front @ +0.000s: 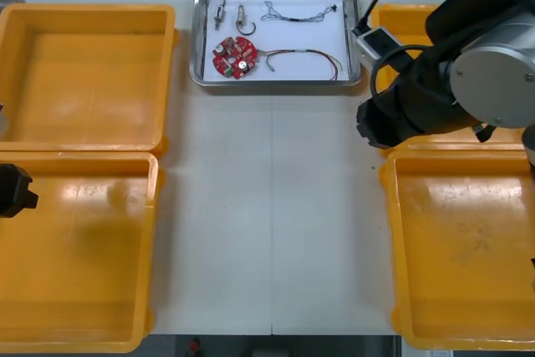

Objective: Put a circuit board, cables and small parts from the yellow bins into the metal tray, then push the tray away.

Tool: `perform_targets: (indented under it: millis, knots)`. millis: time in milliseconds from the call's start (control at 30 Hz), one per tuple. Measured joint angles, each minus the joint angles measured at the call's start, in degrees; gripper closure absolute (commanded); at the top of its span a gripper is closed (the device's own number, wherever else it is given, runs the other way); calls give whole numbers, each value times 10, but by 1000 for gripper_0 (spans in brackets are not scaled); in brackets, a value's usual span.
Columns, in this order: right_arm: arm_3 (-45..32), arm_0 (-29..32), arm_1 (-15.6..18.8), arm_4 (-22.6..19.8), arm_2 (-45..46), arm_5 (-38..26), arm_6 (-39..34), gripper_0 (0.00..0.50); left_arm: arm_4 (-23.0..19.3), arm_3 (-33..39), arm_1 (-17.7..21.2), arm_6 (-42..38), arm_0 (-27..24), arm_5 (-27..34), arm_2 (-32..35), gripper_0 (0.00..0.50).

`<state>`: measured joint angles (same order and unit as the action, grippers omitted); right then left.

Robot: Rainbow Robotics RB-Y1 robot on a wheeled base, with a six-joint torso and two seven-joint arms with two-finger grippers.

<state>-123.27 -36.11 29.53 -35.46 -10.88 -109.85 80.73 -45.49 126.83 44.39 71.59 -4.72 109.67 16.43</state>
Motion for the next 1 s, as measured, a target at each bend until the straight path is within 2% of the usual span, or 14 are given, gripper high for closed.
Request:
perform_targets:
  millis: [400, 667, 833, 1000]
  knots:
    - [-59, 95, 53, -6, 114, 0, -26, 0, 0, 0, 0, 0, 0, 0, 0, 0]
    - [-59, 161, 59, -22, 216, 0, -26, 0, 0, 0, 0, 0, 1, 0, 0, 0]
    - [-59, 196, 60, -47, 279, 0, -26, 0, 0, 0, 0, 0, 1, 0, 0, 0]
    - [-59, 230, 67, -57, 314, 0, -26, 0, 0, 0, 0, 0, 1, 0, 0, 0]
